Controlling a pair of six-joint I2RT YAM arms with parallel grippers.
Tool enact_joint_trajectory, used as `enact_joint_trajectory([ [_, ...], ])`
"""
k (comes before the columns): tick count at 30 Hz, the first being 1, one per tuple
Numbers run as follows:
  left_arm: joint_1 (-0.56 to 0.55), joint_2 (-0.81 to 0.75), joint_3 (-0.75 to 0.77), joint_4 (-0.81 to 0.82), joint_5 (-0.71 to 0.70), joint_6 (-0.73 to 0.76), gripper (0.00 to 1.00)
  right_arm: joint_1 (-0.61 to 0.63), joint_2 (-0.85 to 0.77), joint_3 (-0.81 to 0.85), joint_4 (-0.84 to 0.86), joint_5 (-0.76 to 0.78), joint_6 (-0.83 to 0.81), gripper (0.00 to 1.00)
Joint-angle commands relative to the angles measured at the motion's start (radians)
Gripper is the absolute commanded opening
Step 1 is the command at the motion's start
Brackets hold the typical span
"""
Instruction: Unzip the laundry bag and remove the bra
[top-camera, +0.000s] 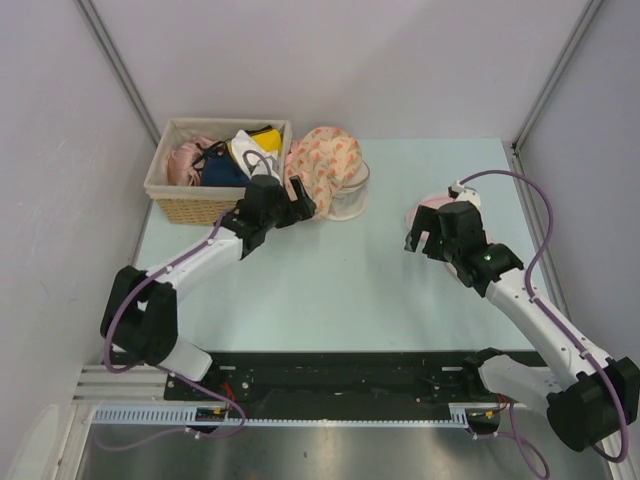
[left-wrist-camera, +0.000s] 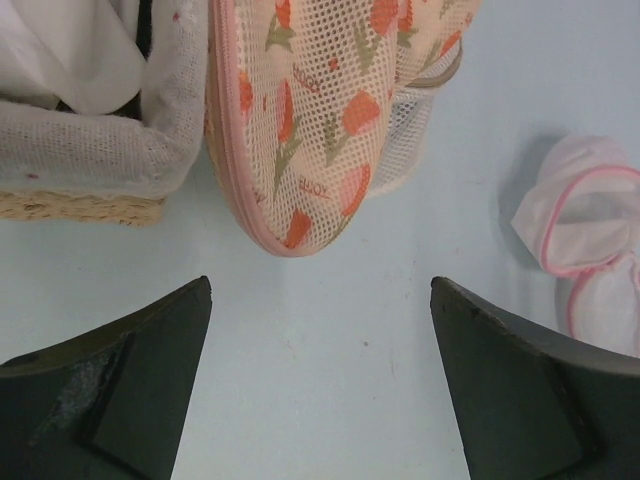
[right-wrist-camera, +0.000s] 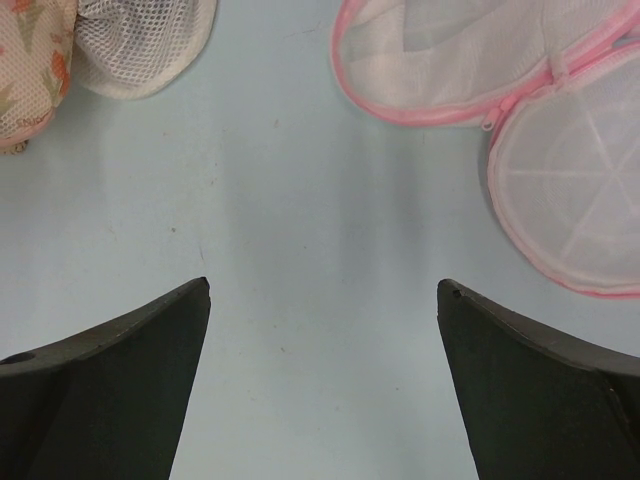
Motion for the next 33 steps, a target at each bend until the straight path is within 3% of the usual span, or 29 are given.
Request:
enact_joint_trajectory([
  [1,-0.018,0.046,0.039,0.085,-0.070,-0.040,0.93,0.005,-0.035,0.000,-0.014,0.016,-0.023,1.00],
  [6,-0.031,0.085,0.054,0.100,-0.093,-0.040,0.91,0.005,-0.044,-0.003,-0.014,0.001,-0.031,1.00],
  [9,-0.041,0.096,0.062,0.119,-0.105,-0.040,0.77,0.005,-0.043,-0.003,-0.017,0.000,-0.032,1.00],
  [10,-0.044,0.102,0.066,0.122,-0.107,-0.036,0.58,0.005,-0.044,-0.006,-0.017,-0.004,-0.032,1.00],
  [12,-0.058,0.106,0.086,0.125,-0.114,-0.007,0.35,0.005,-0.047,-0.006,-0.011,-0.022,-0.035,1.00],
  [13,-0.063,0.112,0.097,0.108,-0.119,0.003,0.15,0.007,-0.047,-0.006,-0.009,-0.030,-0.037,1.00],
  [15,-0.069,0.122,0.127,0.090,-0.115,0.024,0.00,0.007,-0.052,-0.009,-0.005,-0.040,-0.037,1.00],
  [23,-0.136,0.010,0.115,-0.007,-0.064,0.052,0.00,0.007,-0.053,-0.037,0.015,-0.057,-0.029,1.00],
  [25,-0.149,-0.050,0.080,-0.048,-0.143,0.046,0.03,0.007,-0.052,-0.038,0.019,-0.059,-0.027,1.00],
  [27,-0.146,-0.093,0.004,-0.073,-0.249,-0.013,0.17,0.007,-0.053,-0.038,0.025,-0.062,-0.027,1.00],
  [28,-0.143,-0.124,-0.026,-0.061,-0.309,-0.025,0.68,0.008,-0.056,-0.040,0.028,-0.069,-0.029,1.00],
  [29,-0.137,-0.136,-0.071,-0.046,-0.303,-0.034,0.91,0.008,-0.056,-0.040,0.034,-0.071,-0.032,1.00],
  [30,-0.126,-0.142,-0.084,-0.032,-0.296,-0.036,1.00,0.008,-0.055,-0.040,0.037,-0.076,-0.040,1.00],
  [33,-0.126,-0.124,-0.095,0.010,-0.306,-0.037,1.00,0.007,-0.053,-0.040,0.046,-0.085,-0.047,1.00],
])
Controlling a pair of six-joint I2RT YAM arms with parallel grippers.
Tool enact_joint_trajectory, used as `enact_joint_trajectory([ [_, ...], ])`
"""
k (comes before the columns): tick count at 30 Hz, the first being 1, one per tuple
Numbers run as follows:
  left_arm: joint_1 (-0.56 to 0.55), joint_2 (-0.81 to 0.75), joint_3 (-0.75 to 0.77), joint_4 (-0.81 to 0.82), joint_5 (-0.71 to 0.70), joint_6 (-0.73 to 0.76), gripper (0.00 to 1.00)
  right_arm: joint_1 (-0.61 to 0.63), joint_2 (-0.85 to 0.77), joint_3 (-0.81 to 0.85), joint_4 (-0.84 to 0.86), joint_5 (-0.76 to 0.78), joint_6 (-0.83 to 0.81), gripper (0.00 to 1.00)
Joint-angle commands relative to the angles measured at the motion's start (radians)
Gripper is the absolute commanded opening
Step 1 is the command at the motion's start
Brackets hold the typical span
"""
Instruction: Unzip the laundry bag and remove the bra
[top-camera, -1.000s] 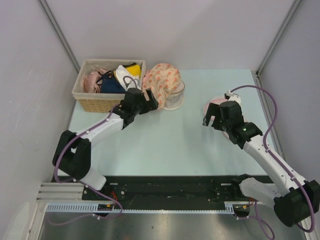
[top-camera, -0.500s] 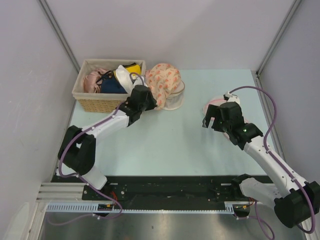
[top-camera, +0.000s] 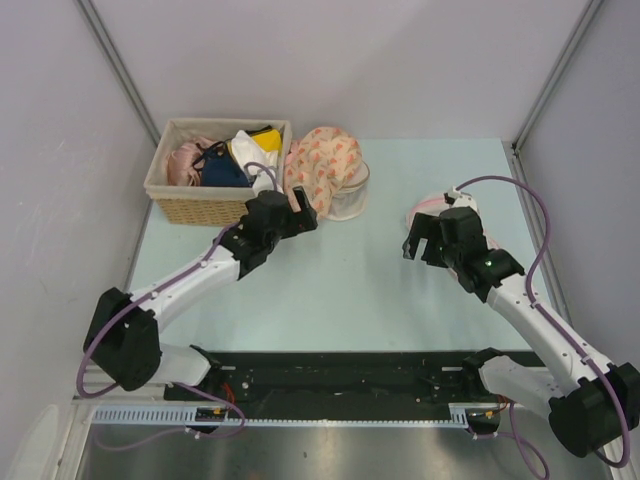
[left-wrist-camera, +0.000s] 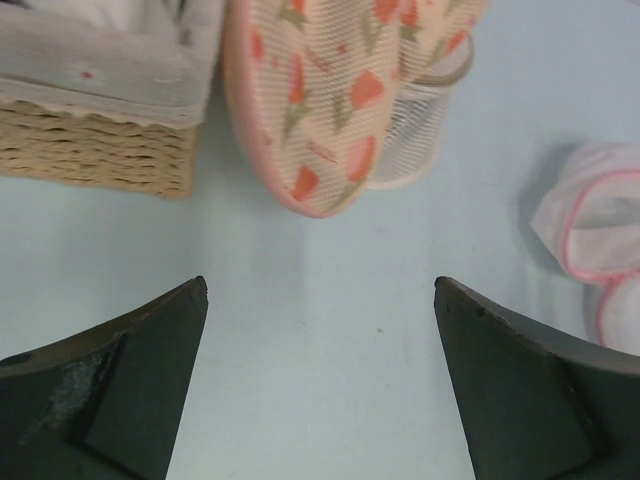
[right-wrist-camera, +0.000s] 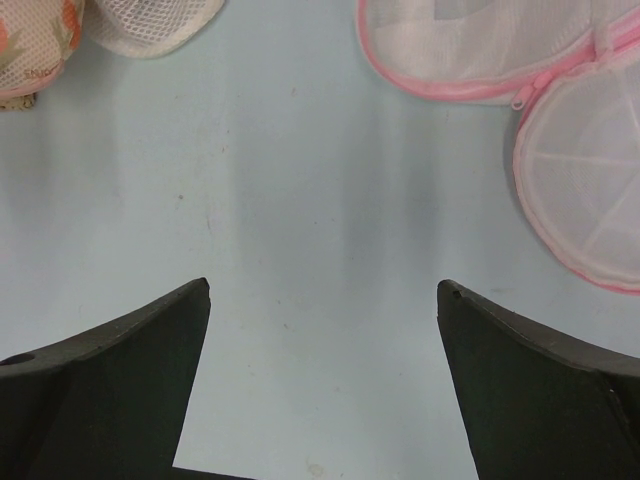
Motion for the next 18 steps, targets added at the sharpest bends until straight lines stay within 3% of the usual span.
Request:
enact_joint_trajectory([
  [1,0.012,0.033,-0.026,0.062,-0.109,-0.037,1.00,0.008,-0.017,0.002,0.049,-0.023,-0.024,1.00],
  [11,0.040,0.196,0.037,0.200,-0.065,-0.070,0.96,0.006,-0.084,-0.005,-0.031,0.031,-0.015,1.00],
  [17,0.054,0.272,0.101,0.232,-0.074,-0.049,0.86,0.006,-0.110,-0.008,-0.049,0.043,-0.016,1.00],
  [18,0.054,0.281,0.106,0.243,-0.072,-0.047,0.80,0.006,-0.112,-0.009,-0.051,0.043,-0.012,1.00],
])
